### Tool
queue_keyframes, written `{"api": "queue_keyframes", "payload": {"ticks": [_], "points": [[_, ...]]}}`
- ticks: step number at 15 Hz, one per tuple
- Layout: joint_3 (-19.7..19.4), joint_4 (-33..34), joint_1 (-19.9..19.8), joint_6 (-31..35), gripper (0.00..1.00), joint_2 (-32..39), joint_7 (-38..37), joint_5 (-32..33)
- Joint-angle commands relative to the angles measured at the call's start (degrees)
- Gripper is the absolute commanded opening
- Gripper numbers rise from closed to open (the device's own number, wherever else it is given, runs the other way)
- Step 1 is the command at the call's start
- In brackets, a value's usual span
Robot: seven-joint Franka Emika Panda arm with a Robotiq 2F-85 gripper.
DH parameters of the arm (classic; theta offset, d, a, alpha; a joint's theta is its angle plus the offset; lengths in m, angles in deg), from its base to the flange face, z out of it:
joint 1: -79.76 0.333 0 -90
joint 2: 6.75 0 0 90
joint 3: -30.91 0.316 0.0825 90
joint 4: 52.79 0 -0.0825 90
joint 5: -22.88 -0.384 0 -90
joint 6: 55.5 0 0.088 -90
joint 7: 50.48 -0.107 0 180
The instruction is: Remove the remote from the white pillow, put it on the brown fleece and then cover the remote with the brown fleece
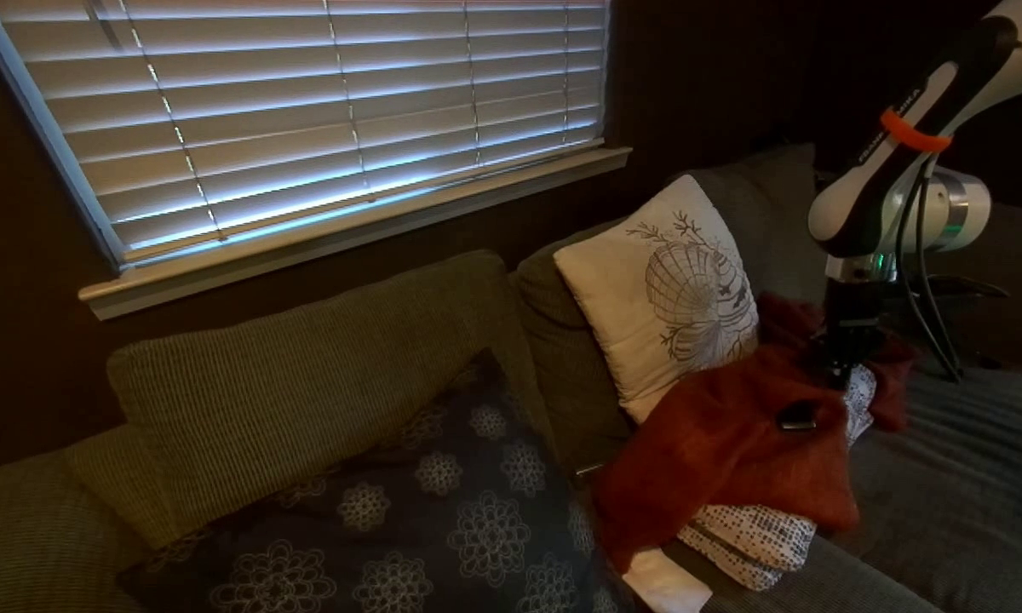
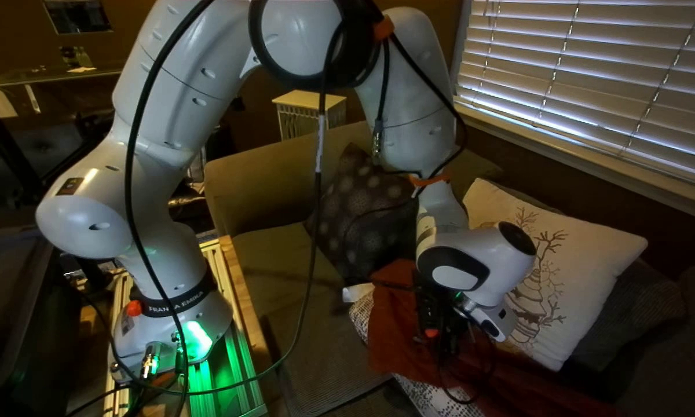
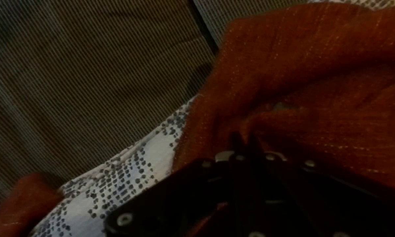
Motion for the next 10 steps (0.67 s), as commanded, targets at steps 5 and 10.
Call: {"api": "queue_keyframes", "payload": {"ticks": [5, 10], "points": [[-3.4, 0.2, 1.9, -4.9, 0.01, -0.8, -3.2, 3.3], [-4.4, 0.8, 2.7, -7.9, 0.01, -0.6, -4.7, 3.9]]}}
